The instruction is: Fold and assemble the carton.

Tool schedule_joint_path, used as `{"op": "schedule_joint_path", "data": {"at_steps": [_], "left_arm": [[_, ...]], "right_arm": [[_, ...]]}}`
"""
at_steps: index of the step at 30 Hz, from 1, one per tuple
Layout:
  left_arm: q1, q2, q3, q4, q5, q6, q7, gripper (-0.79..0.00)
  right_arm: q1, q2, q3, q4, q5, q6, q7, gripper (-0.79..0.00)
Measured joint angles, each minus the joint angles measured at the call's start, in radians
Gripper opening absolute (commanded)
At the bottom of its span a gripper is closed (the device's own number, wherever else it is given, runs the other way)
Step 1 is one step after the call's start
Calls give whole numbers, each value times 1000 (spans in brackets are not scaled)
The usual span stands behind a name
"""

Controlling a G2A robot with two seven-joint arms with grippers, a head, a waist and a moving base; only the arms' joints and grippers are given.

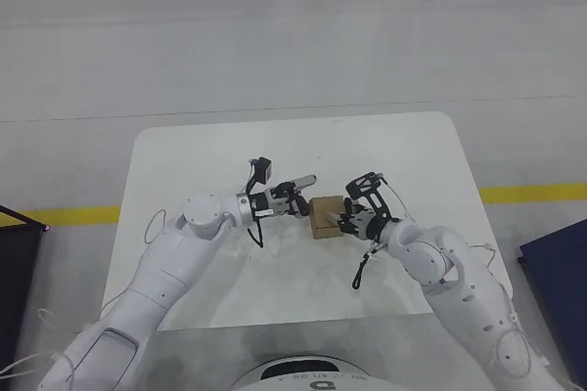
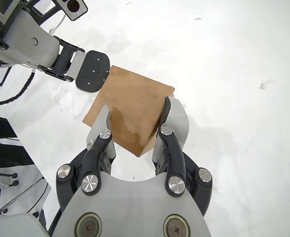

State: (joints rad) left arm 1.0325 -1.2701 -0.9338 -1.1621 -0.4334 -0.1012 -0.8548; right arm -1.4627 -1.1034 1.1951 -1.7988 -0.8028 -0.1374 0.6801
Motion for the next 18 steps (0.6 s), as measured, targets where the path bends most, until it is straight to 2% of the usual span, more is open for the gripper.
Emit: {"op": "schedule_joint_path", "data": {"at_steps": [18], "left_arm": [[-14,-12,5,16,-8,10,4,0]], "right_arm": [[26,-5,-36,21,-5,5,18,-422]]}}
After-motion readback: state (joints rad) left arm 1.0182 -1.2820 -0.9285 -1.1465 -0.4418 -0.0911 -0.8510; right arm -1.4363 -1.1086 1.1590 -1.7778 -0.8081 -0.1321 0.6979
